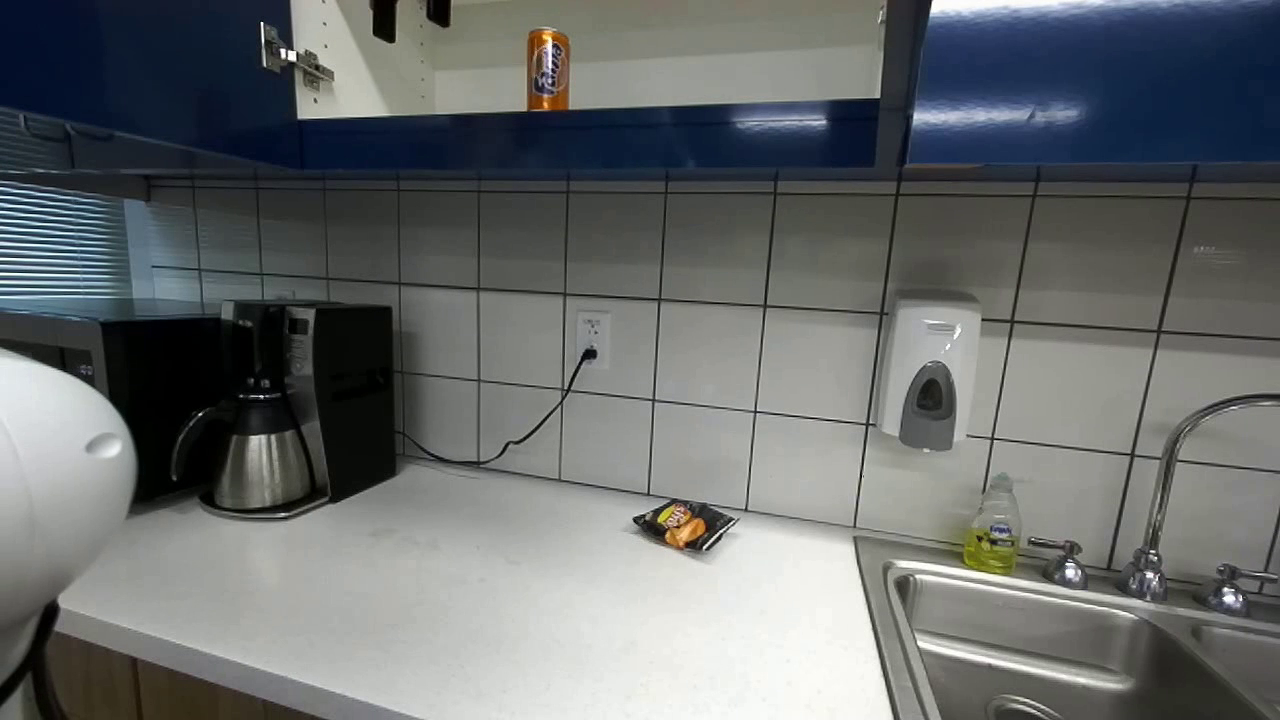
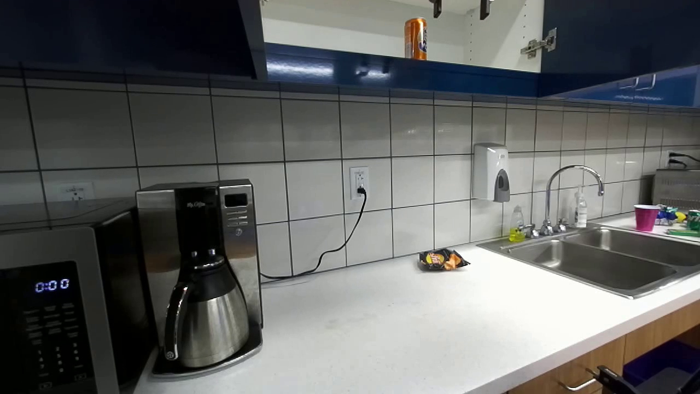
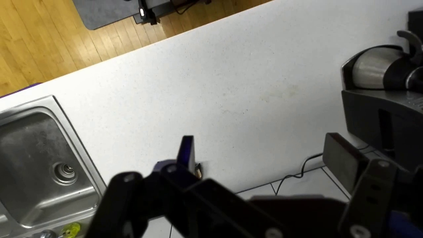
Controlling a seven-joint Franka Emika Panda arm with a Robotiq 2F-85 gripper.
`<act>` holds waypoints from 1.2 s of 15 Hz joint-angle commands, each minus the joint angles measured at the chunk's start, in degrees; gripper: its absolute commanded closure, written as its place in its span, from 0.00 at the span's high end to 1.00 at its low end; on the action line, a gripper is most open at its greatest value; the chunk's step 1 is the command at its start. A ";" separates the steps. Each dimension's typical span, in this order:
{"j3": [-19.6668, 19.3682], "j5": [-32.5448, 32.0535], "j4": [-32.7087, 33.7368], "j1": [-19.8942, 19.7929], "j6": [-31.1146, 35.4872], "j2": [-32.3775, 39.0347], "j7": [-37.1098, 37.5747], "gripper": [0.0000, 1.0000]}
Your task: Put the can in the top cabinet
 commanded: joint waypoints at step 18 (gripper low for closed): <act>2.41 1.61 -60.36 -2.60 30.95 -24.45 -10.94 1.00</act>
